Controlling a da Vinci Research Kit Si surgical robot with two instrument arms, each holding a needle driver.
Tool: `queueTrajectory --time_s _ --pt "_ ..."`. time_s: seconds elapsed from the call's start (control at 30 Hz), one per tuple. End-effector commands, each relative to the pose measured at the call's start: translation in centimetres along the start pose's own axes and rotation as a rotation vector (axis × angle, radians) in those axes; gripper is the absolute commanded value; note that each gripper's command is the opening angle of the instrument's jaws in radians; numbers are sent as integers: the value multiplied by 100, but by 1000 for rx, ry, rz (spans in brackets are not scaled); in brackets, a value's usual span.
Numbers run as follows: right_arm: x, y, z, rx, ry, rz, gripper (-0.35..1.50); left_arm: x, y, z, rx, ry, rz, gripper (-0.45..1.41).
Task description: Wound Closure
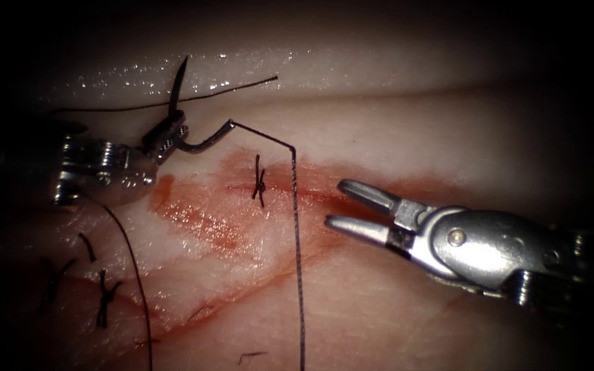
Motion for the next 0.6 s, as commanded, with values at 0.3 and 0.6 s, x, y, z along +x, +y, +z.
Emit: queueTrajectory --time_s 0.3,0.6 --pt "39 -30 16 -20 28 -6 94 13 10 16 42 -24 29 -45" --pt "-12 -39 59 -50 9 64 98 21 12 5 70 -37 32 -45"
